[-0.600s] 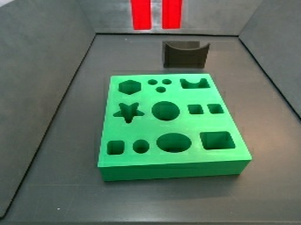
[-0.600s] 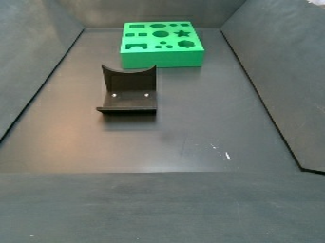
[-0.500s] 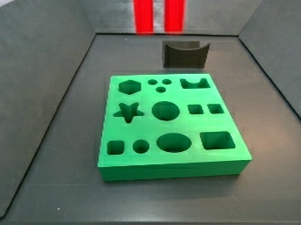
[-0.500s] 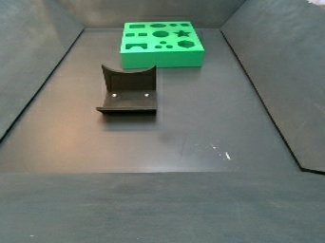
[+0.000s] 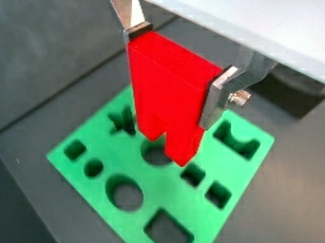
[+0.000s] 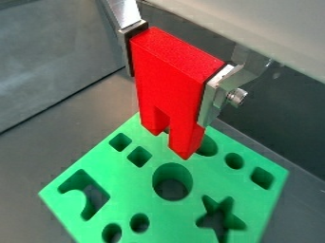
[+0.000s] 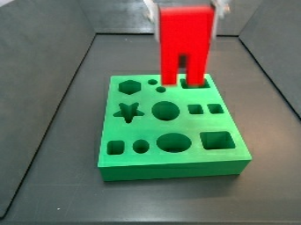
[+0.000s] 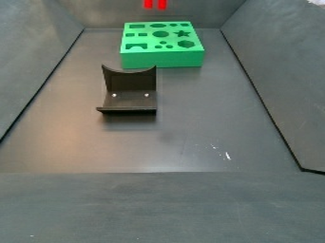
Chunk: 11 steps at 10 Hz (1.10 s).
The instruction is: Insert the double-square object.
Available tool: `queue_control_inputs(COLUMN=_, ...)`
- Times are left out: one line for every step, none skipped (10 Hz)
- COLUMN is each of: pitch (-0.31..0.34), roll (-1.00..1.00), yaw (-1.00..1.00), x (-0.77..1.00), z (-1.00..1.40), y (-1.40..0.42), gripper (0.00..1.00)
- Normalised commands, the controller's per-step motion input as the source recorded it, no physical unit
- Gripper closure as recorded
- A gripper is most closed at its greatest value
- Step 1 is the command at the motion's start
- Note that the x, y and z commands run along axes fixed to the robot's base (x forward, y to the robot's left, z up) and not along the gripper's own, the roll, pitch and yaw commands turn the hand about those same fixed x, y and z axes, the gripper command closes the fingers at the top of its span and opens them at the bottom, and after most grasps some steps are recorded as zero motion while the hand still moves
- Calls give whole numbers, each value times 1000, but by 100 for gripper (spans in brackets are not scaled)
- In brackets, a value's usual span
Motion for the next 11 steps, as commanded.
queue_control_inputs(pitch=0, roll=0, yaw=71, x=1000, z=-389, y=6, gripper=100)
queue_control_inputs(pitch=0, roll=0, yaw=123, x=1000, z=-363, y=169, gripper=100)
queue_control_inputs(pitch=33, roll=97, yaw=114, x=1000, z=-360, y=157, gripper=100)
queue_control_inputs(pitch=71, roll=209, yaw=123, x=994, z=-297, y=97, gripper=100)
queue_control_inputs(pitch=99, roll=220, yaw=109, x=991, z=-397, y=0, gripper=100)
queue_control_inputs(pitch=104, roll=183, yaw=129, x=980, z=-460, y=0, gripper=100)
queue_control_inputs(pitch=103, roll=184, yaw=149, x=957, z=-460, y=0, gripper=100)
queue_control_inputs(pitch=151, roll=241, yaw=211, x=917, z=-429, y=-43, gripper=100)
queue_control_inputs(pitch=134, roll=126, yaw=86, x=520, z=-203, y=0, gripper=100)
queue_control_inputs(pitch=74, roll=0, yaw=0, x=229, z=-54, y=0, gripper=100)
queue_control_inputs(pitch=0, roll=0, yaw=0, x=57, z=-29, y=0, gripper=100)
